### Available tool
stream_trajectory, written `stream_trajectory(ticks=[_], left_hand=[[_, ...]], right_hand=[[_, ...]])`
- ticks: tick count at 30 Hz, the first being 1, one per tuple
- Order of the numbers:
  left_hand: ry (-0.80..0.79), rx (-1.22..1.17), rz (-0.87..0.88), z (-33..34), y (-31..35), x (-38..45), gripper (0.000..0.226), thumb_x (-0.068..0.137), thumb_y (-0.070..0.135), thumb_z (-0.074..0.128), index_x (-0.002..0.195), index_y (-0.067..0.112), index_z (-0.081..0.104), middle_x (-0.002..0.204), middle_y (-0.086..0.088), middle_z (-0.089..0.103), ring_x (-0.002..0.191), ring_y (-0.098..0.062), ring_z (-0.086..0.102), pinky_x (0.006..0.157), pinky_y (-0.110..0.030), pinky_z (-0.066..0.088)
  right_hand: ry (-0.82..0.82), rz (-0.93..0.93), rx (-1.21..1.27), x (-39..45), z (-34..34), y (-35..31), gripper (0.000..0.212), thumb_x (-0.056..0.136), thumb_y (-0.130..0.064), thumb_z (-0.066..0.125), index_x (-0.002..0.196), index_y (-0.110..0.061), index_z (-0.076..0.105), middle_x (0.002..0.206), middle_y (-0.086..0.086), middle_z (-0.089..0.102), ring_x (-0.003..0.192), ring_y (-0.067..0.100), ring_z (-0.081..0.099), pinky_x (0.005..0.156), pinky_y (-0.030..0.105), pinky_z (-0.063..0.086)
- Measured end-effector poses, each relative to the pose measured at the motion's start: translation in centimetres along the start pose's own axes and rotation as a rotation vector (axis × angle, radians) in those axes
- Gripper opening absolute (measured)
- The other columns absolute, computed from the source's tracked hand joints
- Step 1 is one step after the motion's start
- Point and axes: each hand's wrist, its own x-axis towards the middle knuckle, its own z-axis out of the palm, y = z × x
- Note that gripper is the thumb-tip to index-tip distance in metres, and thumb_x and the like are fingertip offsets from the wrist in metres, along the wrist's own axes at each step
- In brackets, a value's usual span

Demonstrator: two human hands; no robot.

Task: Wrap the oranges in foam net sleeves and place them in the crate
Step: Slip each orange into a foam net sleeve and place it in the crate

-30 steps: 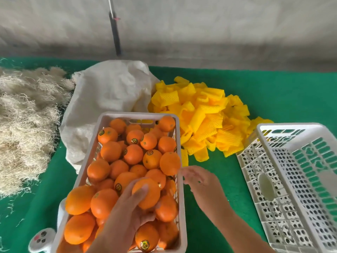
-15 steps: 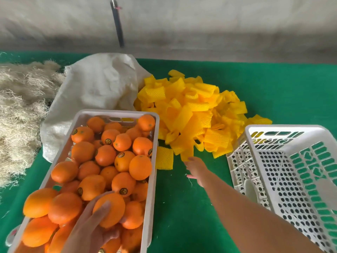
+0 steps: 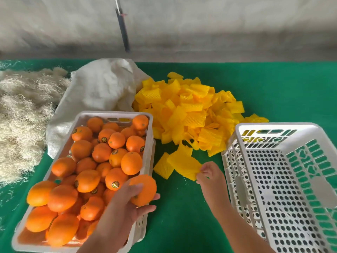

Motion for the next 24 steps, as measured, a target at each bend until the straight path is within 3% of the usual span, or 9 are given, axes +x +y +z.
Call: stream_trajectory(ticks=[3, 8, 12, 14, 15, 17, 20, 22, 24], left_hand=[[-0.091, 0.037, -0.008, 2.5, 0.2, 0.0, 0.069, 0.078, 0.029, 0.083, 0.141, 0.027, 0.055, 0.13, -0.012, 0.073, 0.114, -0.052, 0.07, 0.075, -0.047, 0.065], [-0.187, 0.152, -0.035, 5.1, 0.7, -0.5, 0.066, 0.074, 0.038, 0.084, 0.138, 0.027, 0.068, 0.136, -0.011, 0.07, 0.117, -0.051, 0.068, 0.078, -0.05, 0.064], [-0.258, 0.276, -0.026, 6.3, 1.4, -1.3, 0.062, 0.076, 0.041, 0.087, 0.134, 0.028, 0.069, 0.127, -0.011, 0.071, 0.115, -0.047, 0.069, 0.074, -0.046, 0.063], [-0.272, 0.287, -0.044, 6.5, 1.8, -1.7, 0.067, 0.073, 0.046, 0.092, 0.133, 0.027, 0.069, 0.125, -0.014, 0.071, 0.111, -0.048, 0.07, 0.071, -0.044, 0.062], [-0.29, 0.298, -0.051, 6.4, 1.9, -1.9, 0.07, 0.072, 0.048, 0.093, 0.133, 0.026, 0.069, 0.125, -0.014, 0.071, 0.109, -0.048, 0.07, 0.07, -0.044, 0.062], [-0.337, 0.312, -0.078, 6.4, 2.2, -2.3, 0.07, 0.071, 0.049, 0.092, 0.133, 0.024, 0.07, 0.124, -0.015, 0.071, 0.105, -0.045, 0.071, 0.068, -0.042, 0.061], [-0.379, 0.32, -0.089, 6.2, 2.4, -2.8, 0.064, 0.073, 0.045, 0.089, 0.131, 0.023, 0.072, 0.122, -0.016, 0.072, 0.101, -0.041, 0.071, 0.067, -0.04, 0.06], [-0.357, 0.334, -0.054, 5.9, 2.5, -3.2, 0.061, 0.075, 0.04, 0.082, 0.132, 0.023, 0.07, 0.123, -0.015, 0.071, 0.102, -0.041, 0.071, 0.066, -0.04, 0.06], [-0.365, 0.355, -0.024, 5.4, 2.7, -3.6, 0.062, 0.077, 0.038, 0.08, 0.136, 0.023, 0.067, 0.124, -0.015, 0.07, 0.103, -0.041, 0.071, 0.065, -0.04, 0.06]], right_hand=[[-0.088, -0.063, 0.057, -2.2, -1.5, -1.3, 0.014, 0.073, -0.019, 0.056, 0.084, -0.027, 0.057, 0.073, -0.008, 0.058, 0.068, 0.005, 0.057, 0.063, 0.017, 0.047], [-0.157, -0.178, 0.021, -4.2, -3.6, -1.9, 0.028, 0.09, 0.002, 0.059, 0.099, -0.025, 0.061, 0.086, -0.001, 0.063, 0.082, 0.019, 0.062, 0.071, 0.033, 0.053], [-0.176, -0.201, 0.002, -5.0, -4.7, -2.8, 0.056, 0.091, -0.01, 0.071, 0.129, -0.05, 0.06, 0.099, -0.007, 0.069, 0.093, 0.016, 0.071, 0.074, 0.043, 0.062], [-0.176, -0.216, -0.038, -5.3, -5.1, -3.2, 0.063, 0.089, -0.011, 0.074, 0.129, -0.057, 0.061, 0.101, -0.01, 0.069, 0.09, 0.019, 0.071, 0.073, 0.046, 0.061], [-0.17, -0.247, -0.083, -5.5, -5.3, -3.3, 0.068, 0.088, -0.004, 0.075, 0.127, -0.057, 0.063, 0.106, -0.013, 0.068, 0.093, 0.018, 0.07, 0.073, 0.045, 0.06], [-0.176, -0.353, -0.171, -6.0, -5.6, -3.6, 0.078, 0.084, 0.008, 0.078, 0.126, -0.057, 0.066, 0.114, -0.017, 0.064, 0.102, 0.007, 0.065, 0.078, 0.029, 0.058], [-0.232, -0.483, -0.211, -7.0, -5.8, -4.6, 0.074, 0.082, 0.005, 0.083, 0.126, -0.053, 0.07, 0.117, -0.016, 0.06, 0.111, 0.006, 0.061, 0.084, 0.019, 0.053], [-0.152, -0.521, -0.267, -7.4, -5.6, -5.2, 0.067, 0.081, -0.003, 0.085, 0.126, -0.05, 0.068, 0.107, -0.017, 0.059, 0.101, 0.003, 0.061, 0.074, 0.016, 0.053], [-0.048, -0.499, -0.33, -7.8, -5.5, -5.7, 0.056, 0.077, -0.015, 0.081, 0.119, -0.046, 0.059, 0.093, -0.018, 0.052, 0.083, 0.0, 0.059, 0.053, 0.018, 0.047]])
